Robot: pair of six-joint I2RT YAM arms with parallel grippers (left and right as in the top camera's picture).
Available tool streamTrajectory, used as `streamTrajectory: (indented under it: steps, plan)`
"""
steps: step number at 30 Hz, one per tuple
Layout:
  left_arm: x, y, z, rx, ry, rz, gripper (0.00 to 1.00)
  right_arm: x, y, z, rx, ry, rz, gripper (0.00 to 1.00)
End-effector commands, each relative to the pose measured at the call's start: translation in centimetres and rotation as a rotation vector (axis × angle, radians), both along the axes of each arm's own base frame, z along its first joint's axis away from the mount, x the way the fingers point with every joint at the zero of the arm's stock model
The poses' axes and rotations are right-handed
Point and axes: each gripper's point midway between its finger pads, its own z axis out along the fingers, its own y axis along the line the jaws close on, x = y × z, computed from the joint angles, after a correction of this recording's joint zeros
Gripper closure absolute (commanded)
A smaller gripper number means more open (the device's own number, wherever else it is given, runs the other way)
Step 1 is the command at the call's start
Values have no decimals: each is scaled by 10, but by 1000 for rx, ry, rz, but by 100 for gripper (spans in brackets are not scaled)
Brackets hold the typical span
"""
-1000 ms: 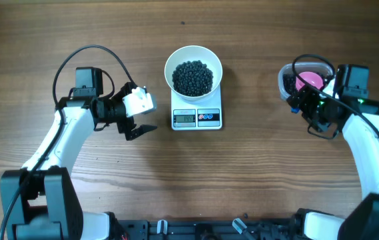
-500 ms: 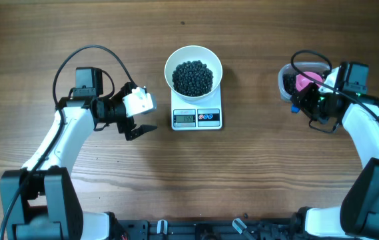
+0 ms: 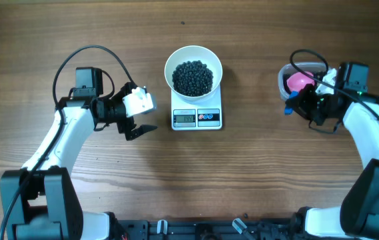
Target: Scoop item into bowl and weigh 150g on scale
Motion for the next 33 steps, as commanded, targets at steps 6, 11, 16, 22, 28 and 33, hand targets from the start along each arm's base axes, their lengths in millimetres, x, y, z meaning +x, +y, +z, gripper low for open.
streamTrajectory:
  steps: [6, 11, 16, 22, 28, 33]
  plan:
    - [0, 1, 5, 2, -30, -9, 0, 10, -38, 140, -266, -73, 97, 96]
    - [0, 1, 5, 2, -30, -9, 0, -4, -75, 112, -493, 141, 312, 96]
    - [0, 1, 5, 2, -30, -9, 0, 8, -86, 82, -617, 191, 560, 96]
    - [0, 1, 5, 2, -30, -9, 0, 27, -99, 74, -929, 282, 744, 96]
    - [0, 1, 5, 2, -30, -9, 0, 12, -101, 41, -914, 379, 788, 96]
    - [0, 1, 5, 2, -30, -9, 0, -7, -98, 9, -876, 446, 825, 96]
